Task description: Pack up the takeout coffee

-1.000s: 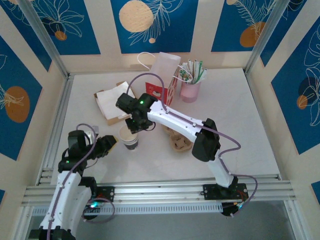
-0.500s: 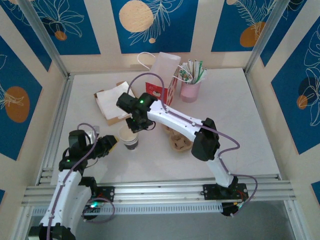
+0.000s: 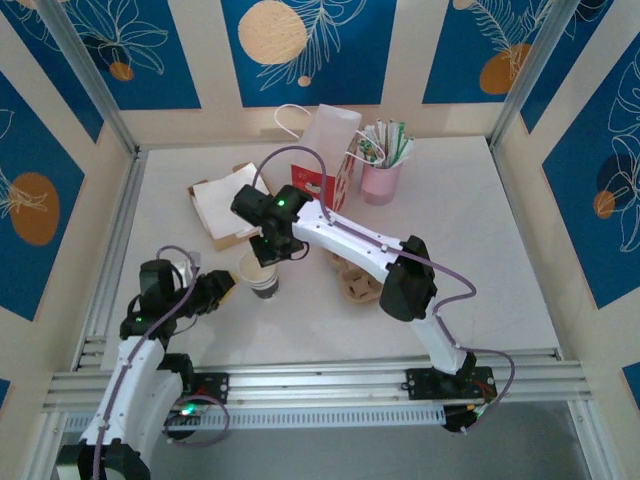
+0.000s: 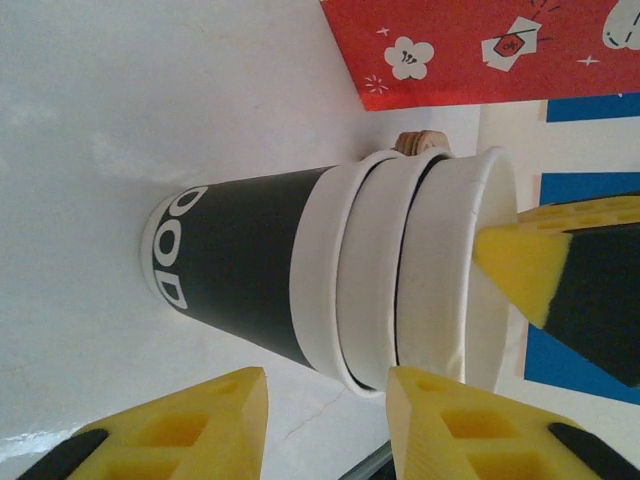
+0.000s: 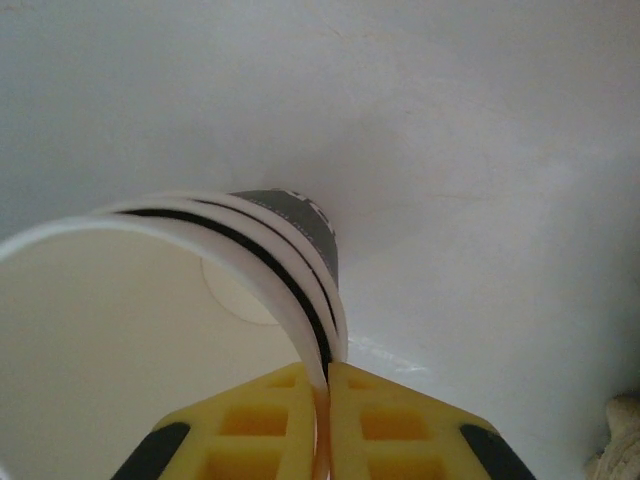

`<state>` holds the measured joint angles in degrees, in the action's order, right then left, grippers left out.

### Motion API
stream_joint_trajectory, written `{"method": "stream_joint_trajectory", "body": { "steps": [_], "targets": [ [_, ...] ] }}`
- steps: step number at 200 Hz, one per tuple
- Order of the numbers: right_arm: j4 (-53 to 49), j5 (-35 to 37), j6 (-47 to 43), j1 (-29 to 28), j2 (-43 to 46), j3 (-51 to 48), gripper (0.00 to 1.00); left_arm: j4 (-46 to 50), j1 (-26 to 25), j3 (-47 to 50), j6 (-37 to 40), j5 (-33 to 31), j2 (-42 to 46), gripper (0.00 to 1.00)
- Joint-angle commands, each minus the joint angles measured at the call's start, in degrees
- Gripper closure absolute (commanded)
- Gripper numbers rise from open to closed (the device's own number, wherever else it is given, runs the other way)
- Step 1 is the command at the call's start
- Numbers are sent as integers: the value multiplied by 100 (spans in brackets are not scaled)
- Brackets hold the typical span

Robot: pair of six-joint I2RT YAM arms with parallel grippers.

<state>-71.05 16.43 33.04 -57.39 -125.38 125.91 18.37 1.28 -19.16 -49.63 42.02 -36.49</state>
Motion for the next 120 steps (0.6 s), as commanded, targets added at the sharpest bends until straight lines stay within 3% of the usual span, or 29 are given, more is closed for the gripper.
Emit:
{"method": "stream_joint_trajectory", "body": {
  "steps": [1,62,120],
  "targets": [
    [-225,-104,-43,17,-84,241,93,-173,74,65,-21,173,-40,64],
    [-223,-478,-26,138,-61,296,100,-258,74,79,-80,166,-21,63],
    [-114,-932,-45,251,31,144,100,-436,74,122,-250,133,177,52]
  ]
}}
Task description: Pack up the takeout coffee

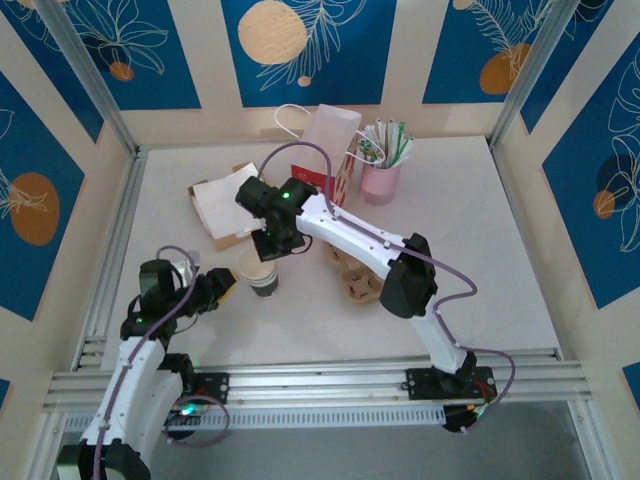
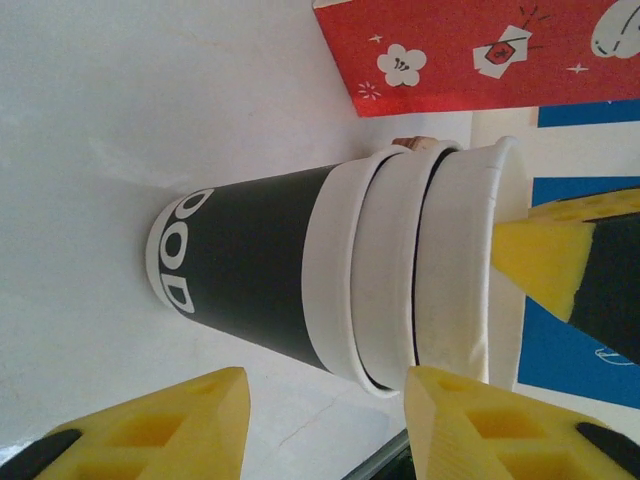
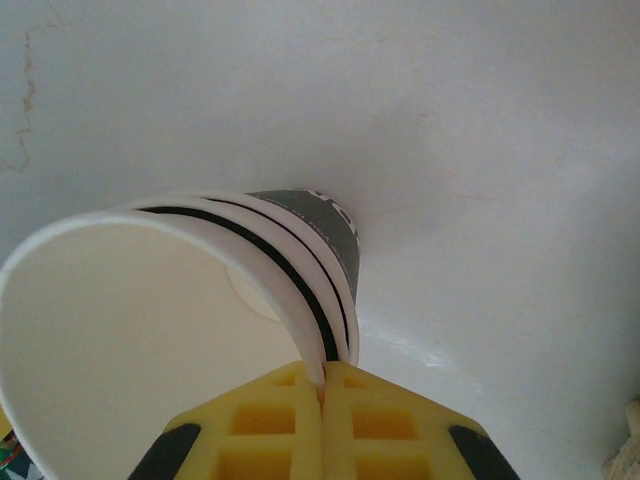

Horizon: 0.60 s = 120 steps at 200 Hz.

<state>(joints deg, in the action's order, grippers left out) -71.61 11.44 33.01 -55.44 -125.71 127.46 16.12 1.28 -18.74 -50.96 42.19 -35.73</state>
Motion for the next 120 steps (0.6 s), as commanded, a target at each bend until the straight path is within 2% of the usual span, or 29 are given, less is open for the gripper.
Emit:
{"method": "stream_joint_trajectory", "body": {
  "steps": [1,120],
  "targets": [
    [-51,-437,-42,58,64,-15,100,-213,74,81,-121,114,105,52],
    [69,-572,-32,95,132,-248,100,-1054,74,463,-441,267,15,47]
  ]
}}
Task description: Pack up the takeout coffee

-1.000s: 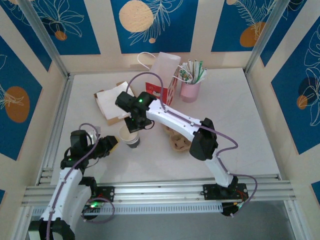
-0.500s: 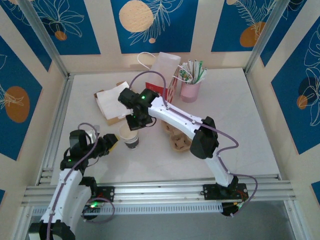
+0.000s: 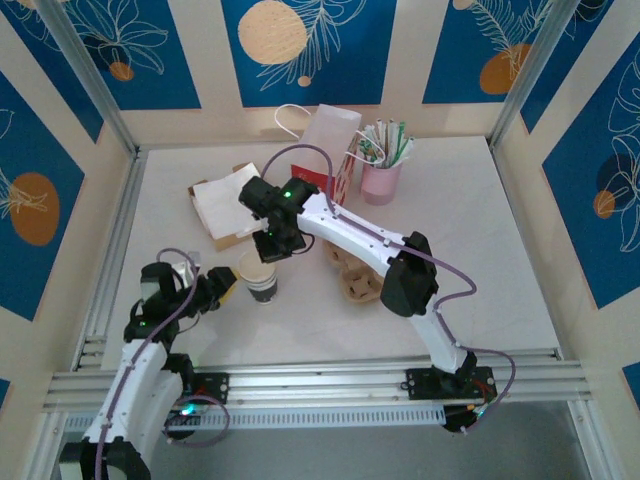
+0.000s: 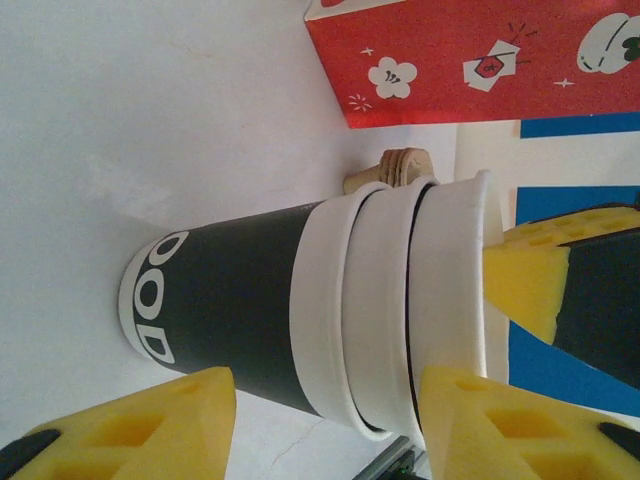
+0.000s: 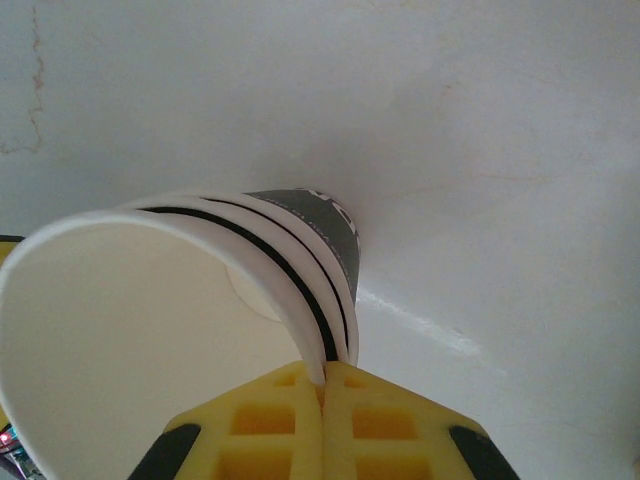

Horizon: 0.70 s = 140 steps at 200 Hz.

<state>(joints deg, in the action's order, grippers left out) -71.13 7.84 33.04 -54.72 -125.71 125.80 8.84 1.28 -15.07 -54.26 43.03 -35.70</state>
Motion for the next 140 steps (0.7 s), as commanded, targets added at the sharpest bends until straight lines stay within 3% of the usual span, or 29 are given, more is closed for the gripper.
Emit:
{"method": "stream_joint_trajectory", "body": {
  "steps": [1,54,140],
  "targets": [
    [21,-207,-34,18,133,-77,100,-328,74,98,-111,186,12,47],
    [46,-278,9,30,161,-85,100,-311,75,213,14,112,-25,52],
    [139,-385,97,45,314,-99,100,16,74,198,310,-31,-51,52]
  ]
}}
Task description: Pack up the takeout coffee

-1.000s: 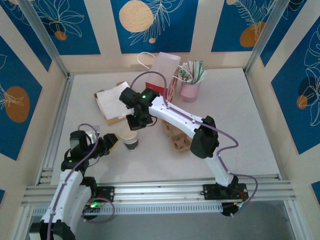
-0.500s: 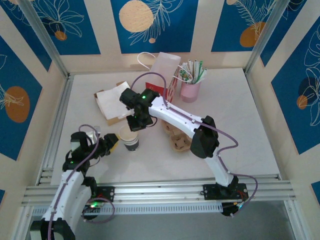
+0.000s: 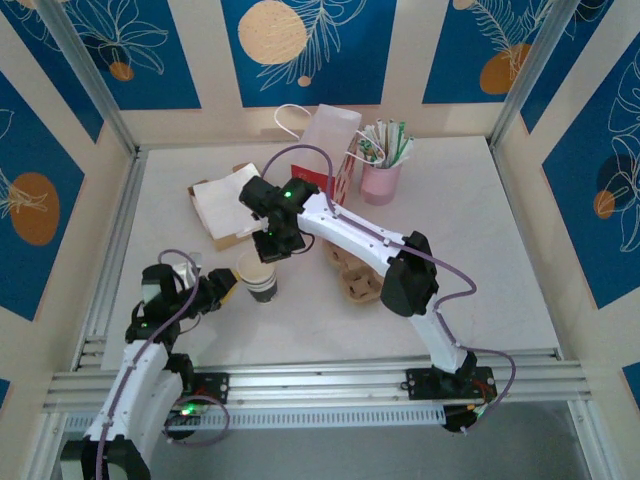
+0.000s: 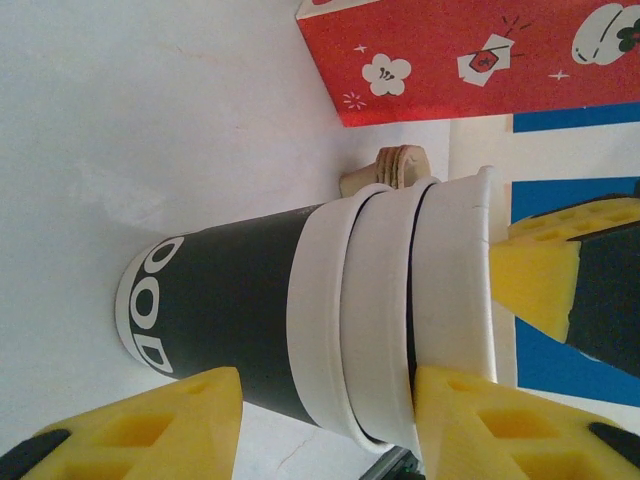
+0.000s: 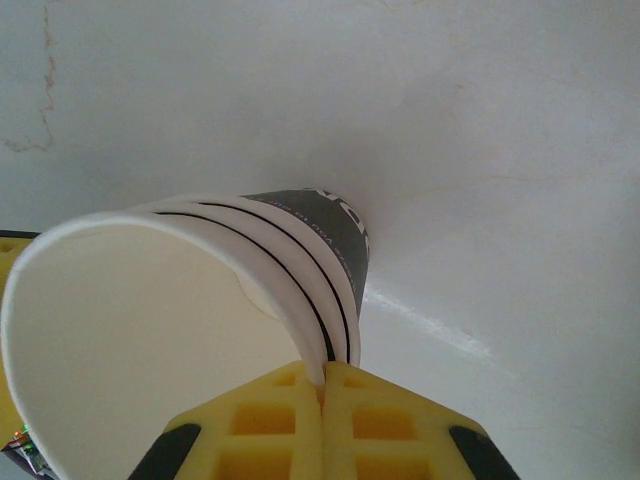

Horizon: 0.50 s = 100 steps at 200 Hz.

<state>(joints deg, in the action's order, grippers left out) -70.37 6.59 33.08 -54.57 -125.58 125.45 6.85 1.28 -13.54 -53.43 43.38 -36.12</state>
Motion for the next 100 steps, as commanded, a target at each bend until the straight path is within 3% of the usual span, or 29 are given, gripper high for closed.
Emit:
{"method": "stream_joint_trajectory", "body": {
  "steps": [1,100],
  "targets": [
    [65,-262,93,27,299,-64,100,217,74,45,228,-66,-14,52],
    [23,-97,58,0,288,-115,89,177,74,36,223,-49,-14,51]
  ]
}}
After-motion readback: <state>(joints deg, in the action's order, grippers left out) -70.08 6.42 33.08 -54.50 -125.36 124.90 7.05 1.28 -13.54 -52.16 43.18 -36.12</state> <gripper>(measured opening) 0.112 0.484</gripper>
